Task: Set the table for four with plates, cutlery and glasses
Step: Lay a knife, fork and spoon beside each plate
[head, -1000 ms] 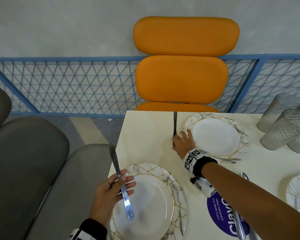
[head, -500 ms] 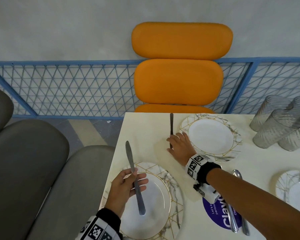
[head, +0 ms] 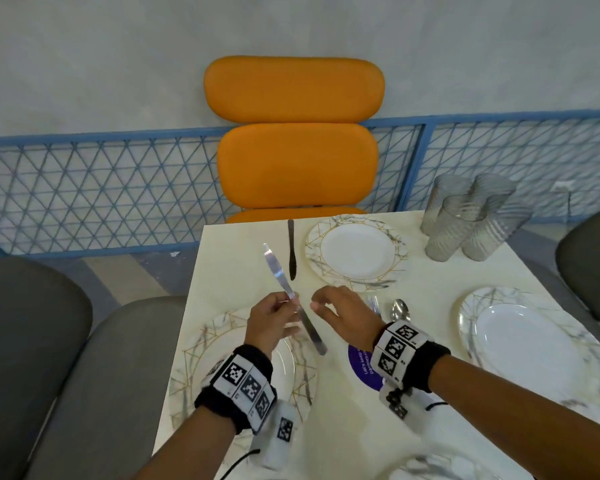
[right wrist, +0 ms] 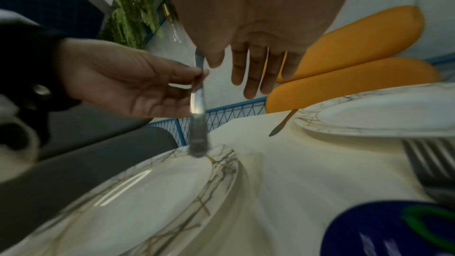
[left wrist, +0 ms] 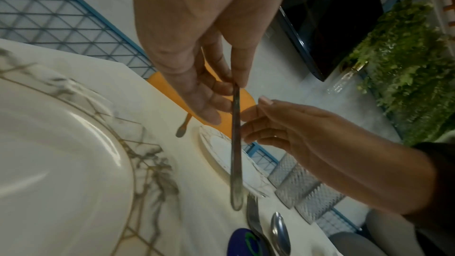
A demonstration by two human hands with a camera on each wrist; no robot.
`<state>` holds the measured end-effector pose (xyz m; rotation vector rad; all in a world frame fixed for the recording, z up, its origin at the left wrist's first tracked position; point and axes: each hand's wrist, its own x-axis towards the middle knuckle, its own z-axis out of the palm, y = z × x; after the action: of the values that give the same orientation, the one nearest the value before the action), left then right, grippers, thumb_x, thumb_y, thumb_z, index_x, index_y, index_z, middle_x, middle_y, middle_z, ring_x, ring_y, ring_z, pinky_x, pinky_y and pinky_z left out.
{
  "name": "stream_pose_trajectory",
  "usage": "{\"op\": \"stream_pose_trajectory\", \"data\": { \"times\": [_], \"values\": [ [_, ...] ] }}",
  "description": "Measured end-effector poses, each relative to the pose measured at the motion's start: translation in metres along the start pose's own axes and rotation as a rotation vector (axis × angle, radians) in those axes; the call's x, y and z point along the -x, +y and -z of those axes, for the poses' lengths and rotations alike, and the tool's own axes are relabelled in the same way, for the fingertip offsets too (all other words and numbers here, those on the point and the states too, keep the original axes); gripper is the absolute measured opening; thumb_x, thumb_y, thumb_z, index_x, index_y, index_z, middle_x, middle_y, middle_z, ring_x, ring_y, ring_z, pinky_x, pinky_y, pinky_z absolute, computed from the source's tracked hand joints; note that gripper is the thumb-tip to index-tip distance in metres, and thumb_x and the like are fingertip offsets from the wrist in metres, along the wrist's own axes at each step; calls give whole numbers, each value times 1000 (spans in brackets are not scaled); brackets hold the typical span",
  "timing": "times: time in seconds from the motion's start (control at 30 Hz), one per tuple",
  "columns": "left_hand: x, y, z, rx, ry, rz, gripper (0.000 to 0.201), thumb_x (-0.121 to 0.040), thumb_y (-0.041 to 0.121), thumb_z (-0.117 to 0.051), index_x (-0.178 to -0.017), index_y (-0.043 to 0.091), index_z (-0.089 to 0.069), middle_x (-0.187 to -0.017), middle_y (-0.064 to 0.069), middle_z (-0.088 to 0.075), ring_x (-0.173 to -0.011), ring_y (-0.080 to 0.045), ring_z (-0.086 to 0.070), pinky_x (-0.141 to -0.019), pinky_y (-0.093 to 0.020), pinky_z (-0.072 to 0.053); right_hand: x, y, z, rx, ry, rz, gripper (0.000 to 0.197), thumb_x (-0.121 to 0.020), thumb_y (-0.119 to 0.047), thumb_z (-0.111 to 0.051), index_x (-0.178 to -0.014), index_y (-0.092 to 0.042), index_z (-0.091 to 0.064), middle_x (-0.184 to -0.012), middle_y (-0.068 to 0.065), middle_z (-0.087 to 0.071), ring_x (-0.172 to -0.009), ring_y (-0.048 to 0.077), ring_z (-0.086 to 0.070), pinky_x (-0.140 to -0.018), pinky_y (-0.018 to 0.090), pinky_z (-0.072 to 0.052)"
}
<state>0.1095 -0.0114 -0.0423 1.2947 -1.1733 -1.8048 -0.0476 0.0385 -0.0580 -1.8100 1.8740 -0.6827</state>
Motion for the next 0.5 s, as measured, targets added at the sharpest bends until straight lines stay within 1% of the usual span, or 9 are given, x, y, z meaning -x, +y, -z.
{"op": "stream_pose_trajectory", "data": {
  "times": [0.07,0.13,0.2,0.23,0.27,0.3,0.37,0.43,0.5],
  "values": [
    [0,0,-15,-10,-34,12,11,-87,17,-63,-94,8,-63,-88,-9,-64,-82,-21,-65,-63,-26,-55,19,4,7,-118,-79,-83,30,-95,-33,-46,-111,-10,-54,-92,-2,-64,-85,12,-53,-88,30,-44],
    [0,1,-32,-6,-60,16,10,-88,18,-62,-91,9,-63,-87,-10,-64,-79,-20,-65,-63,-26,-57,34,15,13,-285,-141,-186,22,-93,-27,-50,-106,-9,-52,-77,-6,-58,-72,11,-52,-78,27,-46],
    [-4,5,-50,8,-79,18,9,-89,15,-61,-90,7,-62,-85,-10,-64,-75,-19,-64,-63,-25,-58,45,28,24,-447,-150,-280,6,-92,-17,-54,-93,-12,-52,-74,-3,-57,-70,12,-54,-72,22,-44],
    [-7,6,-59,15,-84,20,9,-89,14,-61,-91,6,-62,-84,-10,-64,-74,-20,-64,-63,-25,-59,49,37,32,-526,-142,-308,7,-91,-13,-54,-86,-14,-51,-73,-2,-58,-69,11,-56,-71,21,-45],
    [-9,7,-69,25,-86,22,9,-89,14,-60,-90,5,-61,-83,-11,-64,-74,-20,-64,-63,-24,-59,54,46,41,-609,-129,-328,13,-91,-7,-54,-81,-14,-51,-70,-1,-58,-64,8,-57,-69,19,-46],
    [-12,7,-79,42,-89,25,9,-90,13,-59,-89,4,-60,-82,-11,-64,-73,-21,-64,-63,-24,-58,57,57,50,-680,-97,-355,15,-90,-2,-54,-79,-13,-52,-68,1,-57,-58,5,-57,-63,16,-47],
    [-18,7,-102,81,-105,29,8,-91,10,-57,-86,5,-60,-81,-11,-64,-72,-21,-65,-65,-25,-58,63,79,72,-794,25,-426,15,-88,4,-54,-79,-8,-56,-67,7,-56,-52,6,-55,-55,15,-47],
    [-21,3,-128,104,-133,50,9,-92,9,-55,-85,5,-61,-81,-12,-65,-72,-20,-66,-68,-26,-58,69,104,92,-914,173,-506,15,-87,6,-54,-78,-6,-58,-67,10,-56,-49,8,-54,-53,17,-49],
    [-22,-3,-155,114,-189,96,9,-92,9,-54,-89,4,-62,-84,-14,-66,-75,-23,-67,-70,-28,-58,73,129,112,-1031,296,-559,16,-88,4,-53,-76,-6,-58,-68,10,-57,-49,9,-55,-55,19,-50]
  ]
}}
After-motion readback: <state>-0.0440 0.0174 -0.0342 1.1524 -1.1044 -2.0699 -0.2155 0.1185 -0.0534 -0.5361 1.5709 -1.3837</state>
